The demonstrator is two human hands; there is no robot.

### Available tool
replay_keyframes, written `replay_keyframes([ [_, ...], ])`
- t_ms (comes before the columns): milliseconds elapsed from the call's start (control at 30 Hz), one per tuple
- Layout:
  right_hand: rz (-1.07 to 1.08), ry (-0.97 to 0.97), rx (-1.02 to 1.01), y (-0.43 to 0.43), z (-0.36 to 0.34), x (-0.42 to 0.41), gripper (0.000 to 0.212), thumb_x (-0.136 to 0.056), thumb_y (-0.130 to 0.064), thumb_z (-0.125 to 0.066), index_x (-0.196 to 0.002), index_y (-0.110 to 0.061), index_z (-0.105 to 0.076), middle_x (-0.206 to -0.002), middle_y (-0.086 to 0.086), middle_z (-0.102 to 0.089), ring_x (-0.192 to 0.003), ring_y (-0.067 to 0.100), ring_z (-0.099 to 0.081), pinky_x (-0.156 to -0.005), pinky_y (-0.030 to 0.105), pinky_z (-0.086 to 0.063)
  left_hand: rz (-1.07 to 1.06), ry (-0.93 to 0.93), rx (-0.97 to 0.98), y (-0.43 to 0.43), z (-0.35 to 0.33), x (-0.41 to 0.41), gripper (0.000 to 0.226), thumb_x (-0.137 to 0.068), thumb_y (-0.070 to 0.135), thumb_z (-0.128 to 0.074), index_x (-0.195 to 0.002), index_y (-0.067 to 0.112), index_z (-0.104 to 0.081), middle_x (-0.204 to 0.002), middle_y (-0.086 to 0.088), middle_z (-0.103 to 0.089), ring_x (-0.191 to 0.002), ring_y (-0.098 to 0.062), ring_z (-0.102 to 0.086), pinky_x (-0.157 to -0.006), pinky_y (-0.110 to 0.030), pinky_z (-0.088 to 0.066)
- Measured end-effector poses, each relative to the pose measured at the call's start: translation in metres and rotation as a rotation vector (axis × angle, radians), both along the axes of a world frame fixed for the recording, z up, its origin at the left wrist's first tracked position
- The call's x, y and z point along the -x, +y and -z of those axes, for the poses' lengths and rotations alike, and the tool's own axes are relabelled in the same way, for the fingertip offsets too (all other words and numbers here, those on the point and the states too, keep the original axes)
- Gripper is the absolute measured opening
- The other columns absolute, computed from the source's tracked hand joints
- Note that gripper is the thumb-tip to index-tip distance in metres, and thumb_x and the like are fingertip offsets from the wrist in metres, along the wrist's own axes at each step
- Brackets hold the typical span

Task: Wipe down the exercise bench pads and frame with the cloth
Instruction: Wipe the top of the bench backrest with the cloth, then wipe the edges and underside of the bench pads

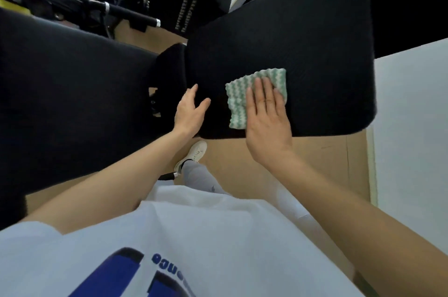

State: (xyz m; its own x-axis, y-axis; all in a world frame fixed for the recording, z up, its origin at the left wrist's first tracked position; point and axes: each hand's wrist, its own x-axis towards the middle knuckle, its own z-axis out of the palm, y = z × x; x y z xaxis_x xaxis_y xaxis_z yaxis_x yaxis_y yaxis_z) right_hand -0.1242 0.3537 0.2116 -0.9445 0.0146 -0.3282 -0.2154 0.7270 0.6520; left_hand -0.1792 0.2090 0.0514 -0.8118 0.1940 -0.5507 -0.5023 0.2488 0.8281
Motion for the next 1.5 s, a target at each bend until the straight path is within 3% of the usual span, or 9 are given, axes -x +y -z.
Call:
replay_keyframes([
  [167, 0.189, 0.218, -0.025, 0.036, -0.057, 0.021, 0.080, -0.101, -0.037, -0.042, -0.161, -0.005, 0.000, -0.168, 0.024, 0.008, -0.157, 0.039, 0.009, -0.126, 0.053, 0.006, 0.136, -0.047, 0.009, 0.022, -0.019, 0.008, 0.104, -0.092, 0.069, -0.060, -0.167, 0.026, -0.001, -0.175, -0.004, 0.011, -0.162, -0.032, 0.006, -0.127, -0.057, -0.011],
  [467, 0.199, 0.311, -0.169, 0.036, -0.064, 0.131, 0.083, -0.099, -0.043, -0.036, -0.160, -0.001, 0.002, -0.165, 0.032, 0.007, -0.154, 0.048, 0.007, -0.124, 0.057, 0.007, 0.208, -0.072, 0.016, 0.016, -0.019, 0.017, 0.114, -0.087, 0.073, -0.064, -0.166, 0.028, 0.004, -0.175, -0.004, 0.011, -0.162, -0.034, -0.001, -0.130, -0.056, -0.014],
  [633, 0.098, 0.139, -0.118, 0.009, -0.018, 0.178, 0.085, -0.099, -0.046, -0.032, -0.160, 0.000, 0.005, -0.167, 0.027, 0.010, -0.155, 0.045, 0.009, -0.125, 0.055, 0.008, 0.200, -0.091, 0.021, 0.015, -0.025, 0.018, 0.115, -0.084, 0.074, -0.066, -0.166, 0.031, 0.003, -0.175, -0.002, 0.009, -0.162, -0.034, -0.004, -0.129, -0.056, -0.017],
  [833, -0.084, -0.117, -0.070, -0.014, 0.029, 0.111, 0.087, -0.100, -0.056, -0.029, -0.160, -0.005, 0.010, -0.167, 0.023, 0.017, -0.154, 0.042, 0.018, -0.125, 0.054, 0.007, 0.199, -0.081, 0.020, 0.003, -0.032, 0.024, 0.103, -0.091, 0.058, -0.070, -0.167, 0.030, -0.007, -0.176, -0.003, 0.000, -0.160, -0.031, -0.016, -0.126, -0.046, -0.023],
  [1100, 0.127, 0.216, -0.006, 0.049, -0.083, 0.050, 0.081, -0.101, -0.055, -0.031, -0.162, -0.009, -0.003, -0.167, 0.025, 0.009, -0.153, 0.050, 0.011, -0.122, 0.059, 0.011, 0.115, -0.029, -0.003, 0.017, -0.078, 0.043, 0.075, -0.094, 0.037, -0.072, -0.159, 0.017, -0.039, -0.156, -0.005, -0.050, -0.142, -0.026, -0.050, -0.115, -0.038, -0.043],
  [1267, 0.210, 0.463, 0.504, 0.084, -0.122, 0.041, 0.054, -0.099, -0.036, -0.051, -0.149, -0.015, -0.049, -0.163, 0.009, -0.036, -0.150, 0.047, -0.026, -0.121, 0.054, -0.020, 0.147, 0.308, -0.075, 0.047, -0.157, 0.057, 0.052, -0.094, 0.033, -0.073, -0.143, 0.023, -0.060, -0.143, 0.006, -0.060, -0.136, -0.014, -0.053, -0.117, -0.038, -0.043],
  [1333, 0.297, 0.585, 0.961, 0.089, -0.145, 0.049, 0.033, -0.099, -0.029, -0.054, -0.125, -0.013, -0.068, -0.139, 0.003, -0.061, -0.128, 0.029, -0.056, -0.106, 0.043, -0.042, 0.131, 0.463, -0.150, 0.060, -0.192, 0.062, 0.048, -0.090, 0.040, -0.071, -0.136, 0.026, -0.065, -0.136, 0.010, -0.065, -0.131, -0.009, -0.057, -0.115, -0.040, -0.045],
  [1400, 0.495, 0.648, 1.402, 0.092, -0.173, 0.063, 0.022, -0.102, -0.029, -0.059, -0.098, -0.011, -0.069, -0.105, 0.002, -0.067, -0.091, 0.004, -0.066, -0.082, 0.031, -0.051, 0.163, 0.569, -0.242, 0.070, -0.226, 0.069, 0.053, -0.087, 0.041, -0.069, -0.138, 0.028, -0.062, -0.140, 0.013, -0.062, -0.135, -0.006, -0.053, -0.116, -0.038, -0.043],
  [1500, 0.681, 0.547, 2.007, 0.110, -0.206, 0.080, 0.025, -0.098, -0.034, -0.064, -0.093, -0.011, -0.072, -0.099, 0.010, -0.074, -0.090, 0.016, -0.073, -0.090, 0.046, -0.060, 0.281, 0.628, -0.333, 0.088, -0.271, 0.082, 0.067, -0.090, 0.034, -0.075, -0.149, 0.035, -0.044, -0.152, 0.013, -0.050, -0.145, -0.004, -0.041, -0.119, -0.032, -0.035],
])
